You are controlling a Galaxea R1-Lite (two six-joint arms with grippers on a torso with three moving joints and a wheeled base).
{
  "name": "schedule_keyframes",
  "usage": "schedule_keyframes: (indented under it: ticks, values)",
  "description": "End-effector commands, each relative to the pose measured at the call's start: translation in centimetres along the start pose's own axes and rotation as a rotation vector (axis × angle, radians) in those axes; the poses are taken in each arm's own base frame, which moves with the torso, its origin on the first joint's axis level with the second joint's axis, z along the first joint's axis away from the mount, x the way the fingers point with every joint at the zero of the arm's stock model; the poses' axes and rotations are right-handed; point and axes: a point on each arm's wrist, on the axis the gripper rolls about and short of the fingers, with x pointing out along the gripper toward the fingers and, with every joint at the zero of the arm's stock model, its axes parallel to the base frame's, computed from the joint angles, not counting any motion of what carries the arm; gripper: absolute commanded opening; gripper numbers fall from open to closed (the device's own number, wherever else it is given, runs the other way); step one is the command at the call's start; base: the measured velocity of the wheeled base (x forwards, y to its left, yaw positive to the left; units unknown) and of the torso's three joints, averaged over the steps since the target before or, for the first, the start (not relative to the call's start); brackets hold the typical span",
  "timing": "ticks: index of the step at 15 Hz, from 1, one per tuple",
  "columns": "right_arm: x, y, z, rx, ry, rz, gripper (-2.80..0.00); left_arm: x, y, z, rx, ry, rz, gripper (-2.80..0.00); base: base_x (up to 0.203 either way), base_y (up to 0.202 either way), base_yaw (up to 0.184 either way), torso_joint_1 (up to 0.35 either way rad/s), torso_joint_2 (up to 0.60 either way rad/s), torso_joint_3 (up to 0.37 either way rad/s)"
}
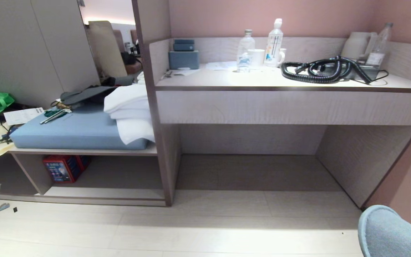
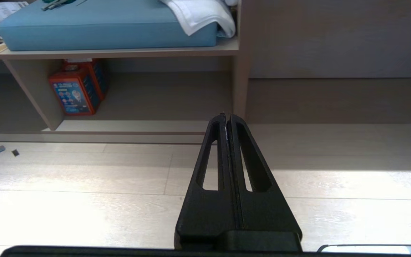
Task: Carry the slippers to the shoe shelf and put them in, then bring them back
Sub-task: Place the slippers on the floor
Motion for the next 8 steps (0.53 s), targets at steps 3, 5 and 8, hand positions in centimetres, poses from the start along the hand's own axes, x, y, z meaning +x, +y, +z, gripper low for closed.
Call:
schedule_keyframes:
  ticks: [3,5,8]
  values:
    - [0.01,0.0,0.0,-0.001,0.001,0.001,-2.8,0.0,0.0,0.0,0.0,0.0,0.0,-2.8,0.0,-0.196,0.003,0.001,0.0,0.003]
    - [0.01,0.0,0.0,-0.001,0.001,0.001,-2.8,0.0,0.0,0.0,0.0,-0.001,0.0,-2.8,0.0,-0.197,0.003,-0.001,0.0,0.004]
    - [0.01,0.0,-0.01,-0.001,0.003,0.001,-2.8,0.0,0.0,0.0,0.0,-0.001,0.0,-2.8,0.0,-0.196,0.0,0.0,0.0,0.001]
